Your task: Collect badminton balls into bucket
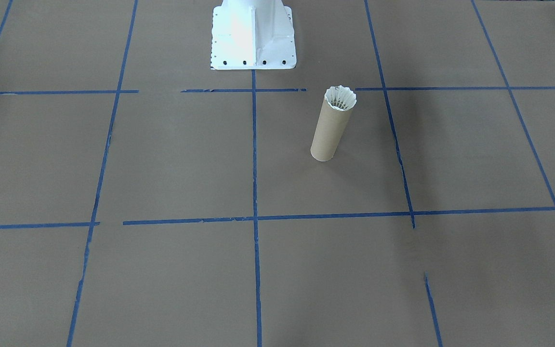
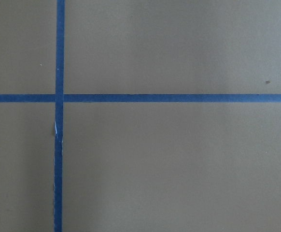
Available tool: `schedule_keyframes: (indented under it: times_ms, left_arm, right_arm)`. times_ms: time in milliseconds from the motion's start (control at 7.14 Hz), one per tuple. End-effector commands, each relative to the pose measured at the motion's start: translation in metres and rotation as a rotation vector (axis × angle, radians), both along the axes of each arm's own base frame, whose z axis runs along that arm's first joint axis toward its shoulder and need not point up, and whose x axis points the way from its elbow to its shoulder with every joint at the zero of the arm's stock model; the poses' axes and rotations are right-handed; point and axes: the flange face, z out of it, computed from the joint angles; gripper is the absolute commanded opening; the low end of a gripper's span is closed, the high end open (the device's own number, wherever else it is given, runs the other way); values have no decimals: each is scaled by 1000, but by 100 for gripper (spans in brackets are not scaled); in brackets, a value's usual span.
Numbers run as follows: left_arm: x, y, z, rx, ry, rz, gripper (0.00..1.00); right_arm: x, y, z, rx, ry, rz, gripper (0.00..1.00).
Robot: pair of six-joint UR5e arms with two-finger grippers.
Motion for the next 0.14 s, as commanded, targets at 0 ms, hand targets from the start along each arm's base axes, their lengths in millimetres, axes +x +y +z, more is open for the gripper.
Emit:
schedule_keyframes:
  times_ms: [0]
  left_arm:
    - [0, 0, 0, 0, 0, 0, 100]
  right_arm:
    - [0, 0, 0, 0, 0, 0, 100]
